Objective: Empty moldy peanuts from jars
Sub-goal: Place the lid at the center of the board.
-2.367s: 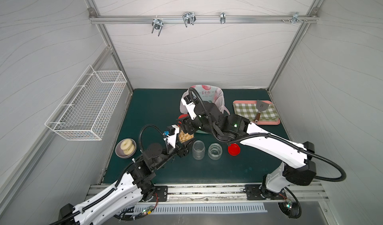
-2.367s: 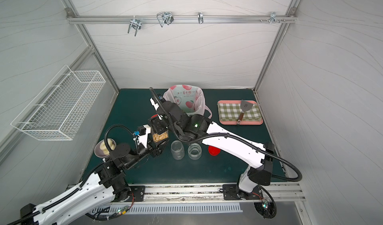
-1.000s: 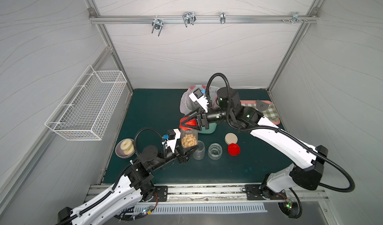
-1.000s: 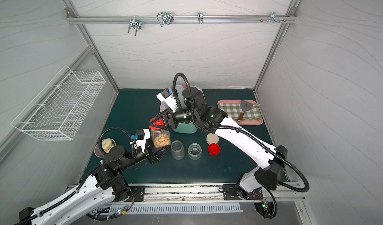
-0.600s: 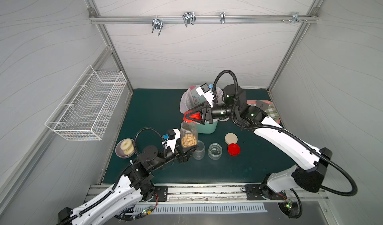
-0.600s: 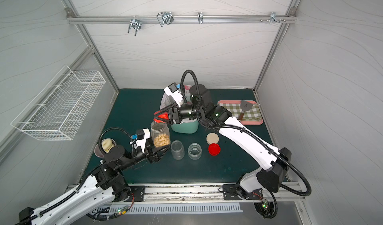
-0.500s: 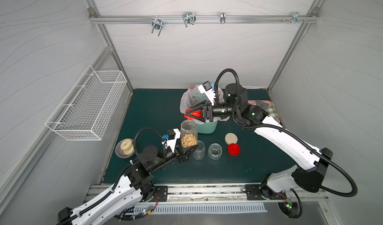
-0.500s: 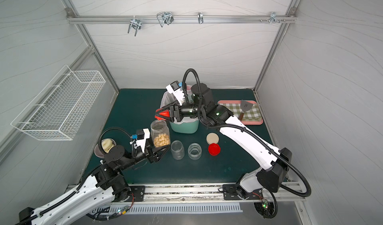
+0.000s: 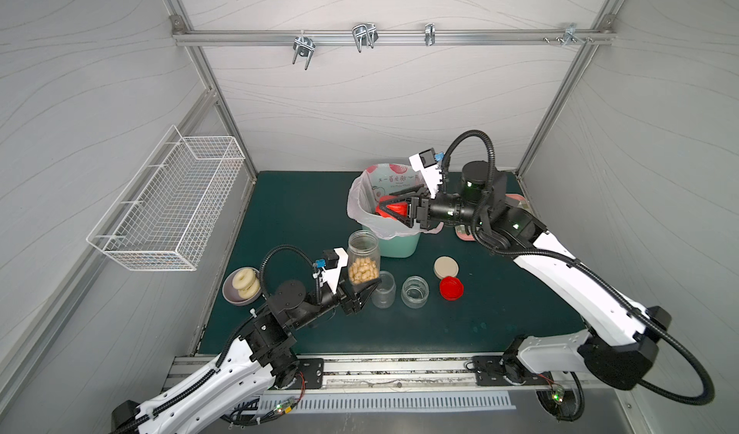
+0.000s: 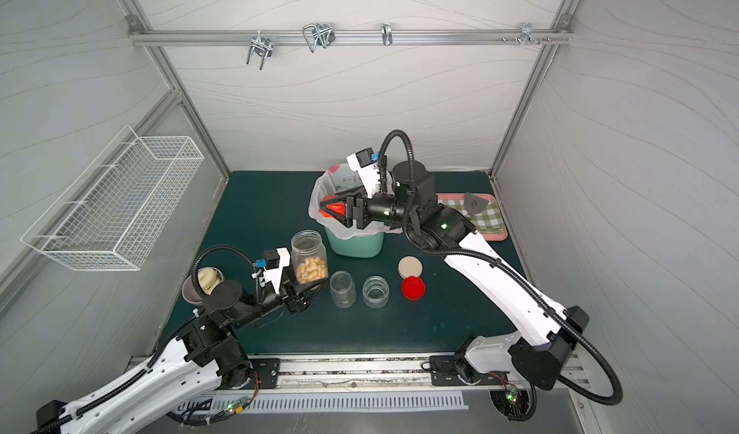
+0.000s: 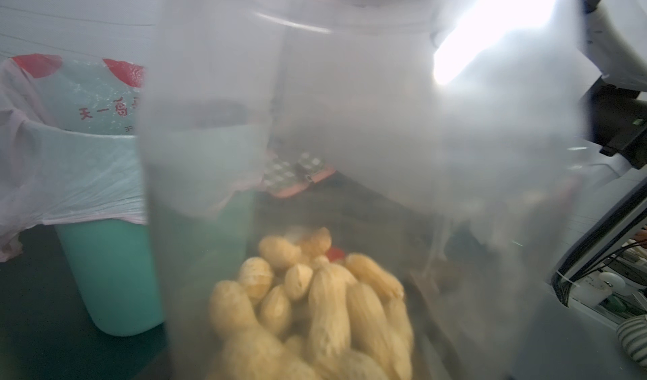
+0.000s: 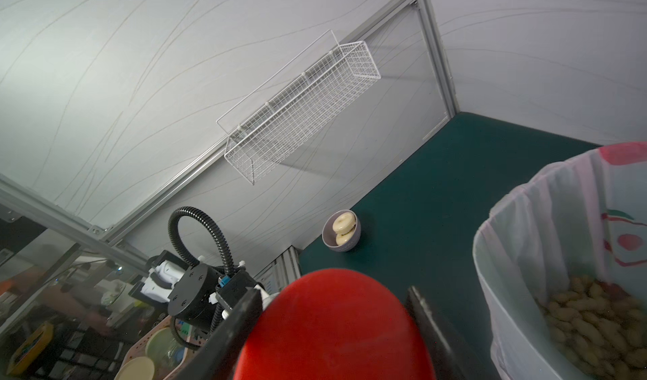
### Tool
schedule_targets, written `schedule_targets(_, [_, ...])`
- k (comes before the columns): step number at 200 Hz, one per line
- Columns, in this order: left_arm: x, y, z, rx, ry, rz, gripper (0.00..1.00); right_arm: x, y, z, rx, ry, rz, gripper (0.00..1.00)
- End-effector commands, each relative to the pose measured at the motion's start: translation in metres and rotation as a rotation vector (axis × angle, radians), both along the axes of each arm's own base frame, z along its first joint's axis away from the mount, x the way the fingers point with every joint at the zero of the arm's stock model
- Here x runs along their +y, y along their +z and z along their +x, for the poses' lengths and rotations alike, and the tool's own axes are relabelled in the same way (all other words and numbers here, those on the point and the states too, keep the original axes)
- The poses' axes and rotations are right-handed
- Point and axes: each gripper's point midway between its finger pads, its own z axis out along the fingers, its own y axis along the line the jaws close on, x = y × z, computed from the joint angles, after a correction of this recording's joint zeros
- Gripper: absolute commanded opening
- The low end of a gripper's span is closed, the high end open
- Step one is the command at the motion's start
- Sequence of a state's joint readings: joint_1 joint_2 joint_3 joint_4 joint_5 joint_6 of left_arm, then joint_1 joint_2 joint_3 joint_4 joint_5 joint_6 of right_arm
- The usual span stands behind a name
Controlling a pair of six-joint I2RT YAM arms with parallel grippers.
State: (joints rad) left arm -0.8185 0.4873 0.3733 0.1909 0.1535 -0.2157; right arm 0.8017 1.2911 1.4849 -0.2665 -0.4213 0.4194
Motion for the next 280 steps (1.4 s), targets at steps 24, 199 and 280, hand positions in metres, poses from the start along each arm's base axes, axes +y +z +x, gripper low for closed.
schedule_targets(24, [0.011,0.024,0.006,-0.059,0.069,-0.040,0.27,-0.052,-0.024,0.005,-0.043,-0.218,-0.106,0.44])
schedule_targets(199, [0.034,0.020,0.011,-0.066,0.185,-0.024,0.27,-0.214,-0.180,0.013,-0.044,-0.912,-0.283,0.43])
schedule_targets(280, [0.036,0.018,0.010,-0.073,0.190,-0.017,0.27,-0.259,-0.263,0.024,-0.007,-1.194,-0.199,0.38])
